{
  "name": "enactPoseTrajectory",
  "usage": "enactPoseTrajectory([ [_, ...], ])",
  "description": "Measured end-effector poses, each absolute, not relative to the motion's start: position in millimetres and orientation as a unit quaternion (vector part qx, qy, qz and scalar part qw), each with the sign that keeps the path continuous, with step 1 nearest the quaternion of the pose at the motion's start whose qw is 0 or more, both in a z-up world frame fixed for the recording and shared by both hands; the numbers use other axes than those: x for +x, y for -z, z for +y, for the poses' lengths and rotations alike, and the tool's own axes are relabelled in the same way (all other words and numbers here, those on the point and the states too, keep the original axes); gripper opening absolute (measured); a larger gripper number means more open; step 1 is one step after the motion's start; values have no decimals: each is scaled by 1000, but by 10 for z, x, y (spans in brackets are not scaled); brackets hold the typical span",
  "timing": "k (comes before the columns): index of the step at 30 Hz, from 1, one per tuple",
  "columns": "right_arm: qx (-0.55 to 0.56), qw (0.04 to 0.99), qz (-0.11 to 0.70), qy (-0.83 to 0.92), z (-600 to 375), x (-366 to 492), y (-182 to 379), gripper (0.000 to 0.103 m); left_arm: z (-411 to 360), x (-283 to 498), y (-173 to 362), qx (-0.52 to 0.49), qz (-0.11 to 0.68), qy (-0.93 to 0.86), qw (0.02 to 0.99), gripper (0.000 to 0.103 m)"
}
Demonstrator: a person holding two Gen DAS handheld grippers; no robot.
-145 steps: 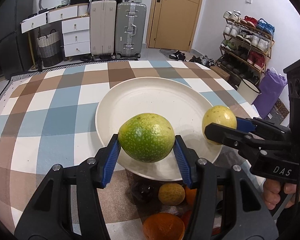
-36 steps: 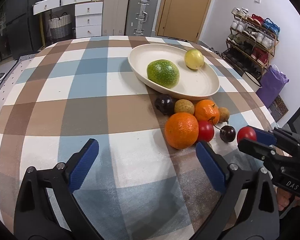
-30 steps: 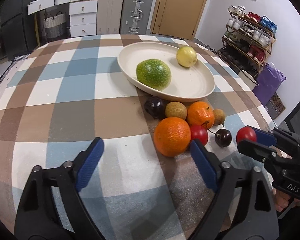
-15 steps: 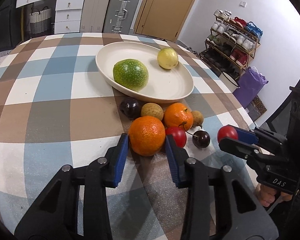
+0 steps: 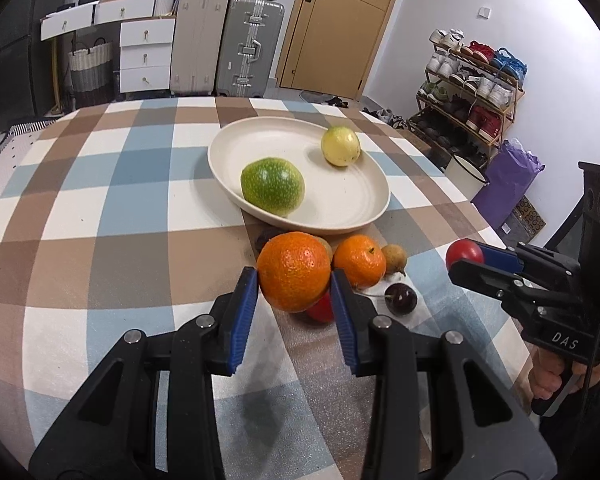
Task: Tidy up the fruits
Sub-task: 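Carry the orange into the plate with the left tool while the right tool places the tomato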
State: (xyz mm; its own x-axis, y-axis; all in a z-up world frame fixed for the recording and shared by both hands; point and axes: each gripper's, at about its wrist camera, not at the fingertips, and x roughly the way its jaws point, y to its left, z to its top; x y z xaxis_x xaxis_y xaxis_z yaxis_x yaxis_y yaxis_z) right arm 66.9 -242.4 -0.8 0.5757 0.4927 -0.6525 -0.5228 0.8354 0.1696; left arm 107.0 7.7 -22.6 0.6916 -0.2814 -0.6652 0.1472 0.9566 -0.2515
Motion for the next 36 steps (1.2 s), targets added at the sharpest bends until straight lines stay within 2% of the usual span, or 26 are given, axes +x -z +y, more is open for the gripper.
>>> enactPoseTrajectory([
  [24, -26, 896, 322, -305, -2313, 1188, -233, 31, -124, 1431, -68, -59, 347, 110, 930, 34],
  [36, -8, 890, 338, -305, -2283, 1623, -86, 31, -286, 1709, -32, -41, 355, 113, 927, 34],
])
